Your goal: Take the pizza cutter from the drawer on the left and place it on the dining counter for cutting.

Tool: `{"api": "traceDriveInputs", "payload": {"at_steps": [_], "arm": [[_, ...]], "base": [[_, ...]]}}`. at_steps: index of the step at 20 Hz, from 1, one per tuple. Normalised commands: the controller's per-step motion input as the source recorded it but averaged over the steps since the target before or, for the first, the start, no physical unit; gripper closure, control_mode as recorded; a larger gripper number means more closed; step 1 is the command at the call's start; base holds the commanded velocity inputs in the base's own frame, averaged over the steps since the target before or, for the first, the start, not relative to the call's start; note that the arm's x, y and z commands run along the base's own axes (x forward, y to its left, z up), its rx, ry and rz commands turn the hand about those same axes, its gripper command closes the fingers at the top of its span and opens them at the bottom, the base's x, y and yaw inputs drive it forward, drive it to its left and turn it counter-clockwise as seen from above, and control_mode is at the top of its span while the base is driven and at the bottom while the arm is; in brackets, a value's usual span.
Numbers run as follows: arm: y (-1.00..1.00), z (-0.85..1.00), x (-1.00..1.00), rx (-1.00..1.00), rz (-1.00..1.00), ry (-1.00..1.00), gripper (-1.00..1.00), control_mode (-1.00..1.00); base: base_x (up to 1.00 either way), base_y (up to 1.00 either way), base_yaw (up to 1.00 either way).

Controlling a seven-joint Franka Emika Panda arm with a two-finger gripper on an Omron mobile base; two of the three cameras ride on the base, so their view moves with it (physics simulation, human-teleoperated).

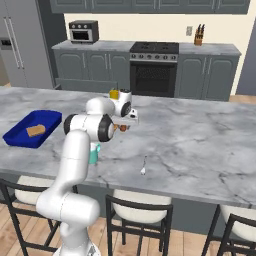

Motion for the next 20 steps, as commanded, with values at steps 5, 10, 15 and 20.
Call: {"api": "traceDriveInputs", "payload": {"at_steps": [5, 10, 15, 20], "arm": [[0.00, -0.30, 0.01, 0.00, 0.00, 0.00, 1.00, -1.00], [0.00, -0.31, 0.02, 0.00, 0.00, 0.00, 1.00, -1.00], [0.00, -0.48, 0.00, 0.00, 0.00, -0.04, 1.00, -1.00], [0.00, -0.37, 0.00, 0.00, 0.00, -0.02, 1.00, -1.00]], "base": [[0.00, 0.00, 0.00], [0.00, 0.00, 0.00], [0.00, 0.00, 0.00], [0.00, 0.00, 0.00]]}}
